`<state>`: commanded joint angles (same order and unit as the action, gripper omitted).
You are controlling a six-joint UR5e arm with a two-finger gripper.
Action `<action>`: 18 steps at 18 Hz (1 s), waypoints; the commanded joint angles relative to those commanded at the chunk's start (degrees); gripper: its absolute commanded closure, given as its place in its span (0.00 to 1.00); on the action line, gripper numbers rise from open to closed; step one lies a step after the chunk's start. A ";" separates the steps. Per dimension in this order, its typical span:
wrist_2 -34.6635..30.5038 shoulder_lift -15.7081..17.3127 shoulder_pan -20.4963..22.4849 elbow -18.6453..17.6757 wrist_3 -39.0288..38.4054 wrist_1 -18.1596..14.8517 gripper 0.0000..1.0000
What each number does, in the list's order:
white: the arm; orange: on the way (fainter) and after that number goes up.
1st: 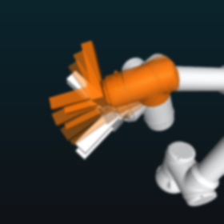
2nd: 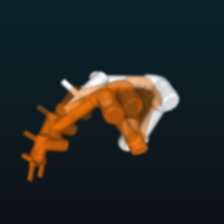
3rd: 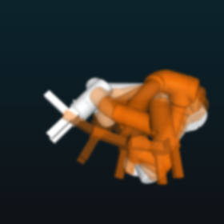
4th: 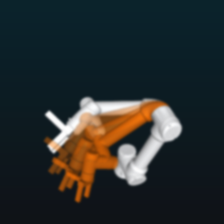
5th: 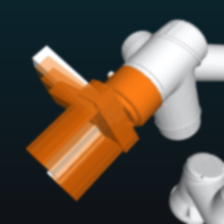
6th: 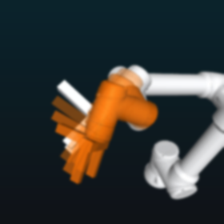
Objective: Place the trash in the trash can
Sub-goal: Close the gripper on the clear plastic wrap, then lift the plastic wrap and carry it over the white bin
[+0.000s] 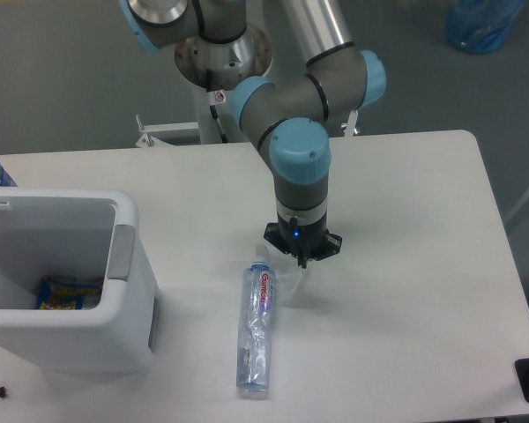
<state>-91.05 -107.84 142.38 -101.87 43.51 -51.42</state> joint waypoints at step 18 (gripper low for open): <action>10.79 2.11 2.73 9.39 -8.67 0.26 0.97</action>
<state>-80.26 -105.73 145.11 -92.48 34.83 -51.15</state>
